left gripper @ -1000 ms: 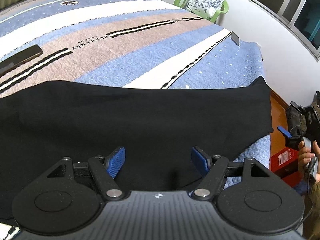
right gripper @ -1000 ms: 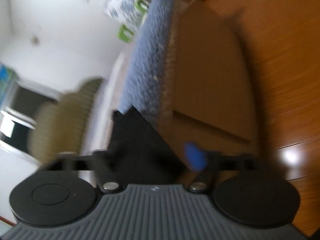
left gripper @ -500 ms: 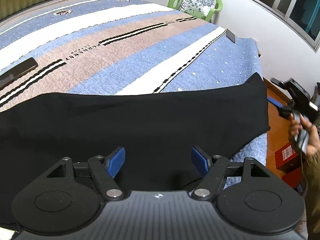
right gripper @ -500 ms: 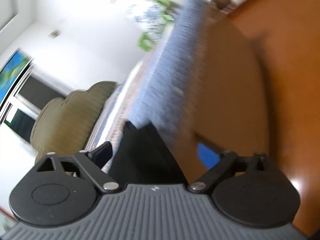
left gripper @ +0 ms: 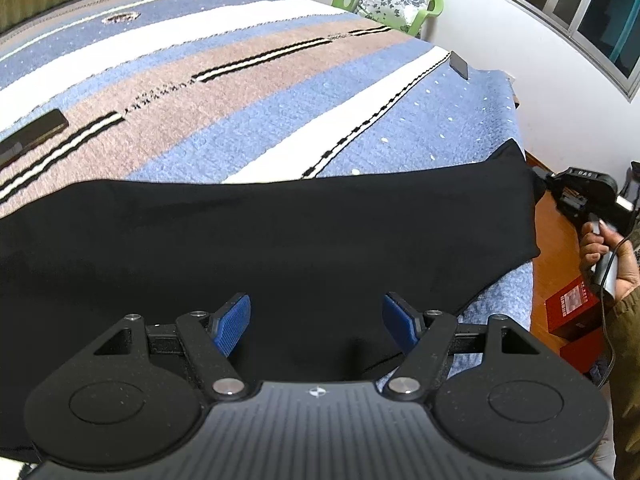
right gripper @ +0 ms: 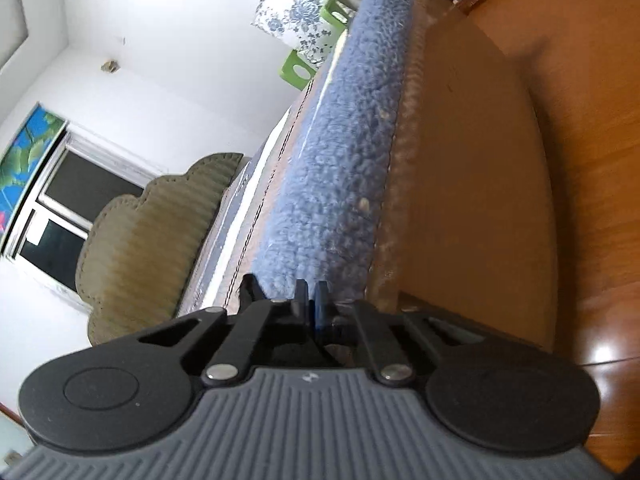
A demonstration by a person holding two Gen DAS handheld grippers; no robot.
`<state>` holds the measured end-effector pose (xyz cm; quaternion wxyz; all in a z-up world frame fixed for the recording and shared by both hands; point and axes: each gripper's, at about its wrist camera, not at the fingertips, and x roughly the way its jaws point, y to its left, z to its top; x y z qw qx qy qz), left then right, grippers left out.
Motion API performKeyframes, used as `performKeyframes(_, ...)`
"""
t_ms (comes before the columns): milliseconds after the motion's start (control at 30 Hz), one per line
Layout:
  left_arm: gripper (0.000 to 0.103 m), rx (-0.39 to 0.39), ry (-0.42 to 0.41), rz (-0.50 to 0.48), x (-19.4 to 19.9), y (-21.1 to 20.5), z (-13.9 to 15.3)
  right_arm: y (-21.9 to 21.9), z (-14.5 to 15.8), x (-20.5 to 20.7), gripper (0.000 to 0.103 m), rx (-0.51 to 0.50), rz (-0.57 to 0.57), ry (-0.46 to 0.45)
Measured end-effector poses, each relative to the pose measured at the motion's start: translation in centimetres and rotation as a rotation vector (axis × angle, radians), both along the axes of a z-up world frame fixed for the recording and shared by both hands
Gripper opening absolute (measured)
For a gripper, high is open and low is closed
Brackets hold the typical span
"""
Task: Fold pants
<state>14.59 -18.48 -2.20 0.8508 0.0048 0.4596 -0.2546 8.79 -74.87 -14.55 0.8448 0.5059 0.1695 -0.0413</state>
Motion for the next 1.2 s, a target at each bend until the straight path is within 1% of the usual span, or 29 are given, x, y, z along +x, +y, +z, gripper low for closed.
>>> performKeyframes(67,0.073,-0.004,0.009,-0.002,0.0,0.2,-0.2,0.3,1.3,-0.3,0.005,-0.061,-0.006,0.023)
performKeyframes(100,0.073,-0.003,0.01,0.0,0.0,0.3,-0.3,0.6,2.4,-0.4,0.005,-0.103,-0.006,0.017)
performKeyframes(267,0.073,-0.012,0.021,0.027,0.3,0.7,-0.5,1.6,7.2,1.1,0.005,-0.217,0.025,-0.045)
performKeyframes(333,0.073,-0.016,0.031,0.027,0.3,0.7,-0.5,2.1,8.6,2.6,0.004,-0.278,0.037,-0.031)
performKeyframes(367,0.073,-0.016,0.034,0.025,0.4,0.7,-0.5,2.4,8.8,3.5,0.004,-0.304,0.04,-0.009)
performKeyframes(400,0.073,-0.016,0.031,0.023,0.3,0.6,-0.4,2.7,8.8,4.5,0.006,-0.335,0.034,0.041)
performKeyframes(467,0.073,-0.02,0.02,0.016,0.2,0.6,-0.3,3.2,8.4,5.6,0.023,-0.444,-0.026,0.157)
performKeyframes(500,0.073,-0.024,0.013,0.013,0.1,0.7,-0.2,3.4,8.0,5.3,0.044,-0.488,-0.073,0.205)
performKeyframes(533,0.073,-0.027,0.01,0.014,0.1,0.6,-0.1,3.4,7.7,4.4,0.052,-0.489,-0.103,0.198)
performKeyframes(567,0.073,-0.032,0.01,0.015,0.2,0.6,-0.1,3.3,7.3,3.4,0.053,-0.456,-0.111,0.16)
performKeyframes(600,0.073,-0.038,0.012,0.015,0.2,0.6,-0.2,2.8,6.4,1.7,0.063,-0.375,-0.101,0.104)
performKeyframes(633,0.073,-0.046,0.016,0.016,0.2,0.5,-0.2,2.5,5.4,0.1,0.077,-0.296,-0.096,0.064)
performKeyframes(667,0.073,-0.05,0.02,0.017,0.2,0.4,-0.3,2.3,4.4,-1.1,0.083,-0.233,-0.102,0.039)
performKeyframes(700,0.073,-0.053,0.024,0.018,0.2,0.3,-0.4,2.1,2.8,-2.8,0.086,-0.152,-0.121,0.015)
performKeyframes(767,0.073,-0.048,0.032,0.01,0.0,0.0,-0.5,1.7,-0.1,-5.0,0.086,-0.012,-0.142,-0.015)
performKeyframes(867,0.073,-0.032,0.023,-0.004,-0.5,-0.3,-0.2,2.2,-5.7,-6.7,0.087,0.277,-0.152,-0.062)
performKeyframes(900,0.073,-0.025,0.015,-0.007,-0.6,-0.4,-0.1,2.8,-7.3,-7.2,0.087,0.351,-0.161,-0.073)
performKeyframes(1000,0.073,-0.006,-0.009,-0.002,-0.8,-0.4,0.3,5.3,-10.2,-7.8,0.087,0.492,-0.153,-0.142)
performKeyframes(1067,0.073,-0.006,-0.014,0.002,-0.8,-0.4,0.5,6.7,-11.1,-8.2,0.087,0.559,-0.148,-0.186)
performKeyframes(1133,0.073,-0.012,-0.009,0.007,-0.9,-0.4,0.5,8.0,-10.9,-8.6,0.087,0.599,-0.126,-0.258)
performKeyframes(1200,0.073,-0.012,-0.005,0.009,-0.9,-0.3,0.4,9.1,-10.2,-8.6,0.087,0.61,-0.082,-0.31)
